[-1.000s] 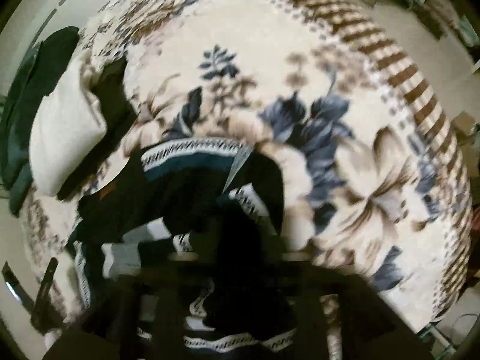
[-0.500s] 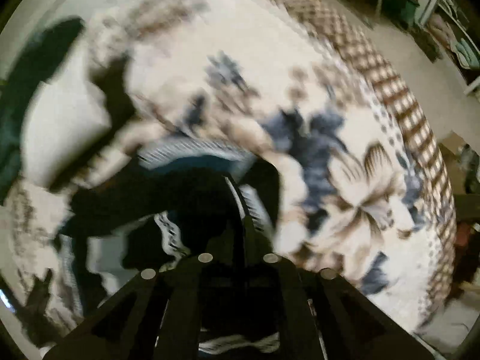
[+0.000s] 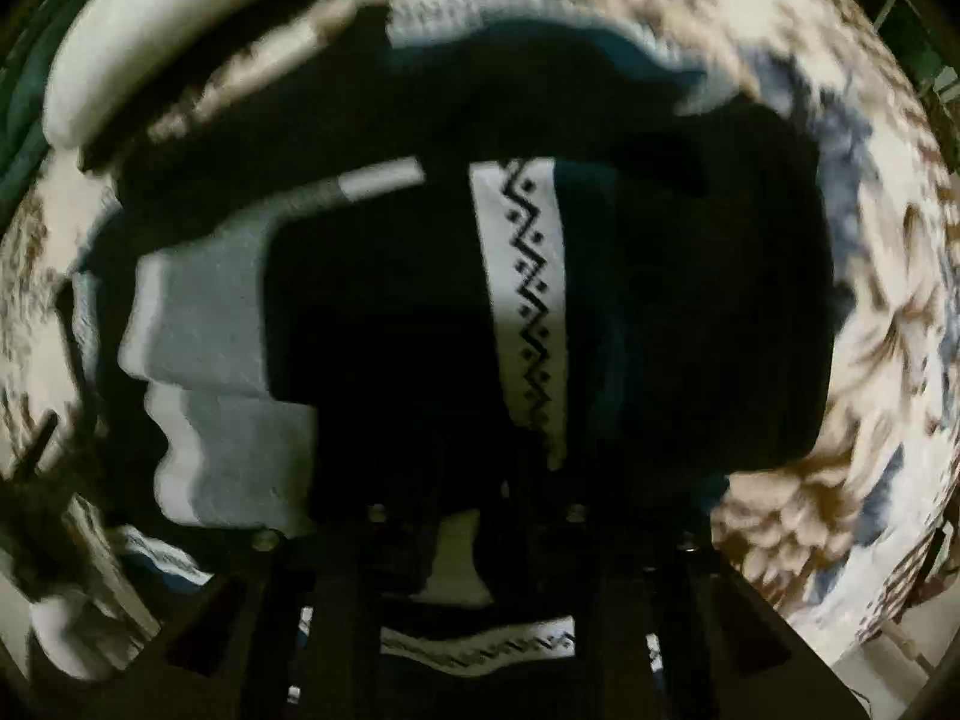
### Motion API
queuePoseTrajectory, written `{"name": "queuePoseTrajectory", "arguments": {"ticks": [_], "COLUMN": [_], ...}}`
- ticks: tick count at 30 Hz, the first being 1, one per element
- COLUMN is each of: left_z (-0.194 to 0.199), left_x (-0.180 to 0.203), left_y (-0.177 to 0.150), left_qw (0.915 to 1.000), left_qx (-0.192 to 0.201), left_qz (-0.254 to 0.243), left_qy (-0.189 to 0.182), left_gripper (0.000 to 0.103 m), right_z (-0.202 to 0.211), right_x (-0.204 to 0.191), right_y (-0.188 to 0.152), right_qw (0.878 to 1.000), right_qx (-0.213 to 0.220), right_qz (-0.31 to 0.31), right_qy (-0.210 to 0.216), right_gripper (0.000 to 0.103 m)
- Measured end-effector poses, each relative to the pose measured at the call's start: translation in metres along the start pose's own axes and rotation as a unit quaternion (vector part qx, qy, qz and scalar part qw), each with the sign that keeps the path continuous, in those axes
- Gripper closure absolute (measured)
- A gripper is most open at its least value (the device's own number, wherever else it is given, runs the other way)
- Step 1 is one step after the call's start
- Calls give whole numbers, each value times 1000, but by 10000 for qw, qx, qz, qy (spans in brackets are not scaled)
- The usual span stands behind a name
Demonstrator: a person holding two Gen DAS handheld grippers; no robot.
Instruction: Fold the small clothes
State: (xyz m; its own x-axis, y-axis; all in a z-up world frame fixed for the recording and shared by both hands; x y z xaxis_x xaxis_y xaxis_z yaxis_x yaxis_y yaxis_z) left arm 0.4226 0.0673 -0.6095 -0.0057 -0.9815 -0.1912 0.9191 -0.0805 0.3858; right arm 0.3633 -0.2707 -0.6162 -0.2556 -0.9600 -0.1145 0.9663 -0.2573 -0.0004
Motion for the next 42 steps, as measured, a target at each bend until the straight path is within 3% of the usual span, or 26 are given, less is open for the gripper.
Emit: {"name": "queuePoseTrajectory", "arguments": {"ticks": [3, 4, 8, 11, 16, 20, 25, 27, 31, 34, 37, 42], "left_z": [13, 20, 51, 75, 112, 142, 160, 161, 153, 147, 142, 142], "left_x": [-6, -8, -20, -23, 4, 45, 120, 146, 184, 197, 201, 199], "left_y": [0, 1, 3, -1, -25, -61, -129, -157, -203, -223, -235, -245], "left_qw": [9999, 9999, 9987, 9971, 9987, 9996, 9983, 9956, 9877, 9835, 9810, 9792], "left_qx": [35, 68, 245, 252, 226, 191, -515, -820, -1294, -1422, -1476, -1425], "left_qz": [100, 141, 437, 659, 399, 153, 288, 430, 767, 934, 1030, 1240], "left_qy": [-29, -36, -101, -277, -226, -101, 40, 165, 420, 621, 727, 744], "left_gripper": [5, 5, 5, 5, 5, 5, 5, 5, 5, 5, 5, 5], "right_z": [11, 18, 54, 85, 127, 138, 119, 100, 49, 9, -12, 10], "right_x": [1, 0, 2, 17, 55, 103, 165, 174, 157, 135, 115, 136], "right_y": [-11, -14, -26, -37, -47, -65, -69, -62, -41, -26, -22, -24], "right_qw": [10000, 10000, 9994, 9979, 9935, 9937, 9959, 9940, 9859, 9819, 9833, 9925], "right_qx": [10, 4, 228, 389, 460, 236, -75, -175, -434, -640, -684, -279], "right_qz": [66, 61, -73, -340, -767, -644, -175, -48, 344, 446, 632, 511], "right_qy": [-47, -13, 251, 384, 708, 889, 887, 1076, 1581, 1724, 1563, 1075], "right_gripper": [84, 79, 48, 34, 31, 31, 31, 31, 34, 45, 95, 96]}}
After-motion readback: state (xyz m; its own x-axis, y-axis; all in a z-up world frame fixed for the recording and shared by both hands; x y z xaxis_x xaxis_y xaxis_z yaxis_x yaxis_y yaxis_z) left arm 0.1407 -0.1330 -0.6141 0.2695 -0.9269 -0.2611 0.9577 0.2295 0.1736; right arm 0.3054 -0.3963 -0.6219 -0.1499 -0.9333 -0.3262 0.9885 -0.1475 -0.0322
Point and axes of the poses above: each gripper's, at about its wrist camera, not at the fingertips, and z roughly against the way its jaws point, x to its right, y to its top, the point moved 3 cm from there along -z, roughly the way its jaws point, and after that the axes turned 1 degree about y, right-handed, at the moved point
